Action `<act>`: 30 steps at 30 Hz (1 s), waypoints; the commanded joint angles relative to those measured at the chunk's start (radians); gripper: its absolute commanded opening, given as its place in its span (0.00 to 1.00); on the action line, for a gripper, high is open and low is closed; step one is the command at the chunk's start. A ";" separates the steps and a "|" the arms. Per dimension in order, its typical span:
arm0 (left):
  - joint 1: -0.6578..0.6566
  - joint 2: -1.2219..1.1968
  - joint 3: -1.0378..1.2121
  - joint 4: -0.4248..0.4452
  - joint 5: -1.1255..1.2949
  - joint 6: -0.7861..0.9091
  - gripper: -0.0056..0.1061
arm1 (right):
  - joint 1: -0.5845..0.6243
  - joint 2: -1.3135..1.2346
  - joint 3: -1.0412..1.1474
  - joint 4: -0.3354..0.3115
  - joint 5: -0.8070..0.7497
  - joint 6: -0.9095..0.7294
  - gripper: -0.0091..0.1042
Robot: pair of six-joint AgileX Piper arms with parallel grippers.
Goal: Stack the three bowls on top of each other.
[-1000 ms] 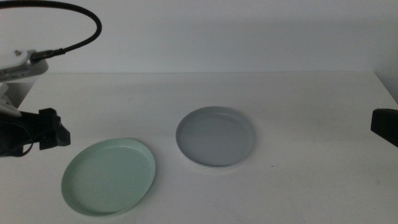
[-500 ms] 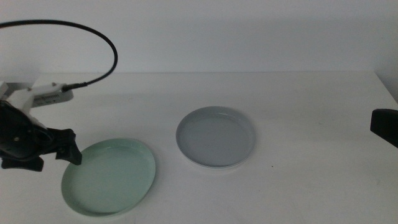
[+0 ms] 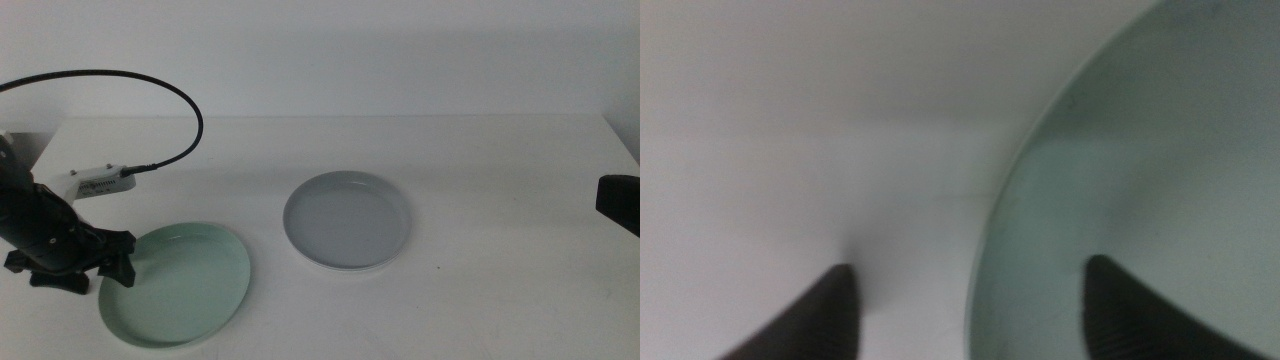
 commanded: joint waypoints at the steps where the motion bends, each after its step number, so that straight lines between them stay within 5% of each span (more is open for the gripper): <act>1: -0.001 -0.041 -0.027 -0.014 -0.009 0.006 0.49 | -0.003 0.001 -0.022 0.008 -0.070 -0.010 0.66; 6: -0.001 -0.041 -0.027 -0.036 -0.004 0.006 0.03 | -0.003 0.001 -0.022 0.008 -0.070 -0.010 0.66; 7: -0.001 -0.041 -0.027 -0.030 -0.003 0.007 0.00 | -0.003 0.001 -0.022 0.008 -0.070 -0.010 0.66; 20: -0.001 -0.244 -0.182 -0.004 0.171 -0.040 0.00 | -0.003 0.001 -0.022 0.008 -0.070 -0.010 0.66; 30: -0.144 -0.191 -0.449 -0.114 0.279 -0.127 0.00 | -0.003 0.001 -0.022 0.008 -0.070 -0.010 0.66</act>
